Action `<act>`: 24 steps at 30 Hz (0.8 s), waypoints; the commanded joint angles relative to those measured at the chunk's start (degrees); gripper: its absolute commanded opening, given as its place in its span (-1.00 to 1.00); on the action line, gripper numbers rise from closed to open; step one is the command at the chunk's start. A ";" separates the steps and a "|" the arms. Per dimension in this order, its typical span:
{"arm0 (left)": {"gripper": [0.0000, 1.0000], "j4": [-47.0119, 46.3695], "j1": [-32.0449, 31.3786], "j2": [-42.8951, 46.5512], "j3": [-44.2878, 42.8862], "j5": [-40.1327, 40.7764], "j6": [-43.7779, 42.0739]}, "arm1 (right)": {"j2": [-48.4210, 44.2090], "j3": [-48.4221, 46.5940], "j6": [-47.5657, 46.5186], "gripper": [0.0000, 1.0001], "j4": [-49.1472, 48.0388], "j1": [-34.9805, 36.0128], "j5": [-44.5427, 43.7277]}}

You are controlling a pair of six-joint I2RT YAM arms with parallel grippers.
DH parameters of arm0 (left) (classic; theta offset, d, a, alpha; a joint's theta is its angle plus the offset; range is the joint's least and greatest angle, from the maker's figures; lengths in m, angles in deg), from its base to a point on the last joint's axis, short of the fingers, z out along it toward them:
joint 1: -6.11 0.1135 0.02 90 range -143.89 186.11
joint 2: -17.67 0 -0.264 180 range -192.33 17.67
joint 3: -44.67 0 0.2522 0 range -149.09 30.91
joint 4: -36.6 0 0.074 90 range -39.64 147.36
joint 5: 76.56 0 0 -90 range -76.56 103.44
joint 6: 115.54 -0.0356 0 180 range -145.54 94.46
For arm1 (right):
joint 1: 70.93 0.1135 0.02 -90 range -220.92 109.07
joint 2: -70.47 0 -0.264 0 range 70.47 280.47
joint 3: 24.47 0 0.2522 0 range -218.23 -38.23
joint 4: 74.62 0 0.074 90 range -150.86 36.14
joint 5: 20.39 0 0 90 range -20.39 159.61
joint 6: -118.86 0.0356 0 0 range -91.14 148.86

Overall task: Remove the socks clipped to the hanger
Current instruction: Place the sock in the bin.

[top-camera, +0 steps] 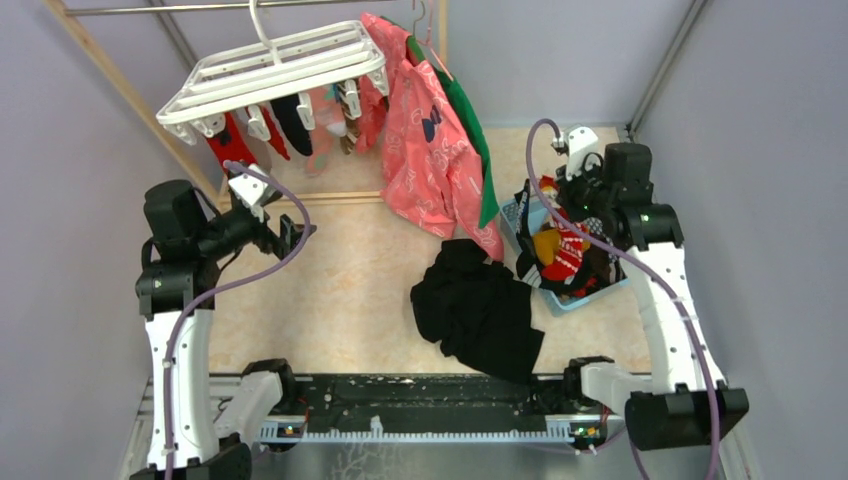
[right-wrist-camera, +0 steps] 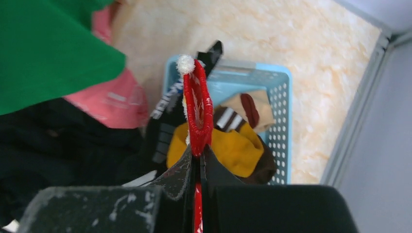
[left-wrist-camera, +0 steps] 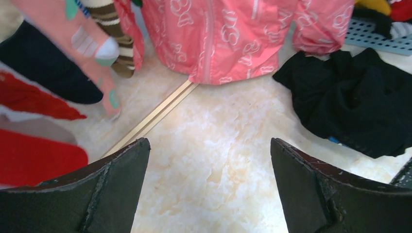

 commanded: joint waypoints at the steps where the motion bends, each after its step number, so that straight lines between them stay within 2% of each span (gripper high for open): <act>1: 0.98 2.79 0.31 1.40 -0.70 8.61 -1.70 | 5.92 -0.45 -3.23 -1.00 -5.10 -3.80 -6.15; 8: 0.98 2.90 0.33 2.98 0.81 20.93 1.12 | 16.40 2.39 -6.71 -1.00 -9.02 -6.64 -10.31; 10: 0.98 2.05 0.32 3.02 0.72 25.00 2.74 | 18.35 2.96 -7.17 -0.78 -8.68 -6.60 -9.74; 14: 0.98 0.56 0.79 2.55 -0.50 32.35 6.11 | 19.54 2.29 -7.56 -0.16 -6.84 -6.60 -8.02; 17: 0.98 0.68 1.69 2.46 -0.72 33.73 7.88 | 17.54 0.95 -7.48 0.41 -6.09 -6.64 -6.09; 19: 0.98 0.56 2.53 2.71 0.09 31.87 8.80 | 16.05 -0.47 -7.26 0.67 -5.11 -6.65 -3.87; 24: 0.98 -0.56 4.66 5.20 6.87 19.67 10.26 | 12.76 -3.34 -5.61 0.73 -2.87 -6.02 4.28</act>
